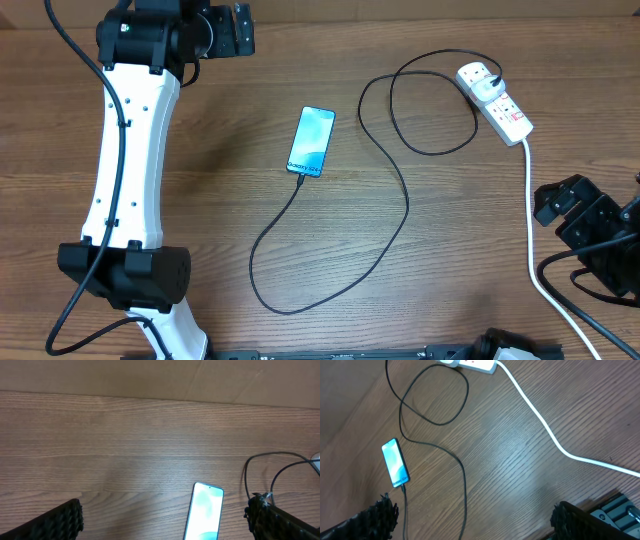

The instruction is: Plug charger to phone and switch on socket

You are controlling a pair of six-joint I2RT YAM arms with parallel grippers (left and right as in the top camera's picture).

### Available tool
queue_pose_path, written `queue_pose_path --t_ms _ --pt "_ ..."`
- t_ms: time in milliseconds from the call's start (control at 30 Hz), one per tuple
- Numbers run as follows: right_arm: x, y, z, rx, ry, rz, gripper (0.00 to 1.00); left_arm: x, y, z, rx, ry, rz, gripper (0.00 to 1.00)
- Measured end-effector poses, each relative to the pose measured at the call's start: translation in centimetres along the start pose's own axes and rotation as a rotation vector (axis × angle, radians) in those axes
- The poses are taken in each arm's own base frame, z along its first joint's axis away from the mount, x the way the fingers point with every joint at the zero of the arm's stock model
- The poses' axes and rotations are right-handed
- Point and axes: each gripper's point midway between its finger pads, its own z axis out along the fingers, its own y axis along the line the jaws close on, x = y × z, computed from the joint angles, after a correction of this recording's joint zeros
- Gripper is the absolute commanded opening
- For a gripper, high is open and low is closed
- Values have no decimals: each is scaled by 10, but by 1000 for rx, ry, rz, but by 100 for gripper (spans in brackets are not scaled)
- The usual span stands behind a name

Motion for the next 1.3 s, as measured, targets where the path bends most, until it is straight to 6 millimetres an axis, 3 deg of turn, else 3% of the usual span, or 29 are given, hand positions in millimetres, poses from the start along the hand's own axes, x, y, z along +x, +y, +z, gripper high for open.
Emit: queue_pose_path --t_ms 267,467,667,1300 --pt "-8 18 7 -52 -23 -85 100 0 0 0 0 0 0 100" --pt "3 34 6 -151 -88 -223 100 0 0 0 0 0 0 100" --pt "17 32 12 -226 -187 -285 100 0 0 0 0 0 0 100" --pt "56 19 71 -441 -470 -414 100 0 0 0 0 0 0 100"
